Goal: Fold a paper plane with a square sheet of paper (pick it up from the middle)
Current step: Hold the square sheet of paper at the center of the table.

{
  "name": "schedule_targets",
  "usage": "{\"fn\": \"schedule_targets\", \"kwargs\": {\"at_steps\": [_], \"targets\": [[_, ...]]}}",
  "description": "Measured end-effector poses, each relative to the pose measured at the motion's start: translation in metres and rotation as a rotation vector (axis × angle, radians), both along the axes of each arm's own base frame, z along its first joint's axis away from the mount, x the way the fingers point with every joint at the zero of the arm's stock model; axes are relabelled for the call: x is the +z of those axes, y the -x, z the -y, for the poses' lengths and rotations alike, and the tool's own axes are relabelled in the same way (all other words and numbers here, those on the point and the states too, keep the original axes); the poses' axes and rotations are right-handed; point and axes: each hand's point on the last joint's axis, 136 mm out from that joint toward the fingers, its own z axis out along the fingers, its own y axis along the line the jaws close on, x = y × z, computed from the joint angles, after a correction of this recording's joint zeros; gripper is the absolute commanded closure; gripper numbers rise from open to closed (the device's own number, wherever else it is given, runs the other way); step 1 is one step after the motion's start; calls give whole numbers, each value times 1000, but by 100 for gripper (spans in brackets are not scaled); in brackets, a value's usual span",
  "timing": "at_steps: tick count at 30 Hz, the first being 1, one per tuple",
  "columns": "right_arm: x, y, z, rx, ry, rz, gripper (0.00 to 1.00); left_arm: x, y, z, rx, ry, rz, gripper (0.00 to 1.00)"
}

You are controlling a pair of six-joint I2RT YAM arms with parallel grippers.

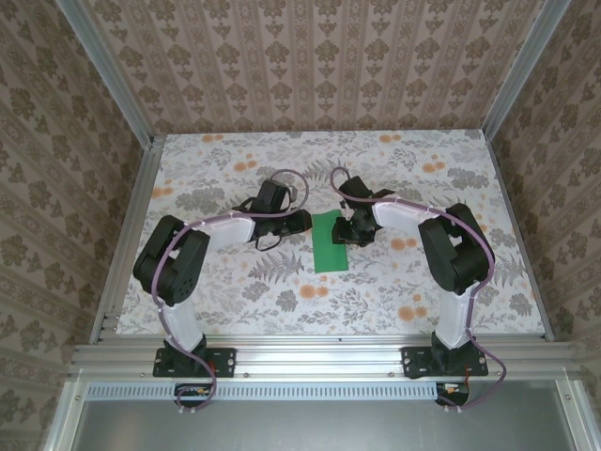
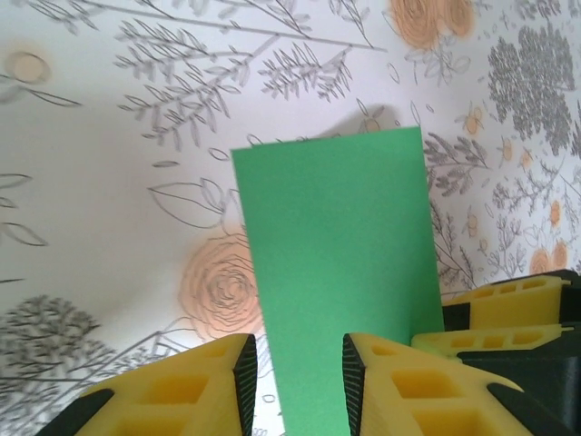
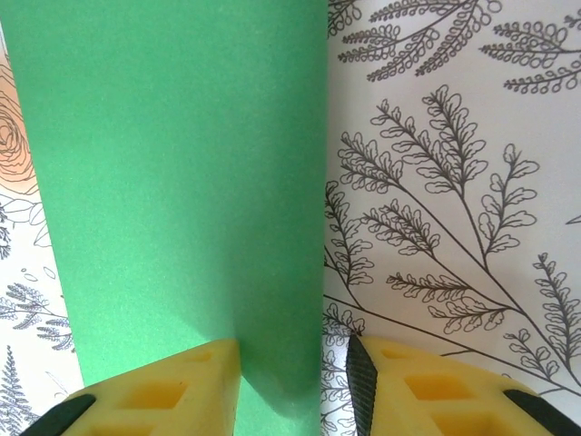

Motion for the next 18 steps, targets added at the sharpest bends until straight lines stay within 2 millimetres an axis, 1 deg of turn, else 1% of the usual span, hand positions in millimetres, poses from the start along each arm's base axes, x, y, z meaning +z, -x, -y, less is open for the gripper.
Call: {"fn": "schedule_targets", "kwargs": {"at_steps": [6,18], "targets": [[0,0,1,-7,-25,-11,63,-7,-1,-12,30,-22,-7,66],[-1,0,2,6,-42,-17,64,-8,-1,-12,31,-23,-8,66]]}}
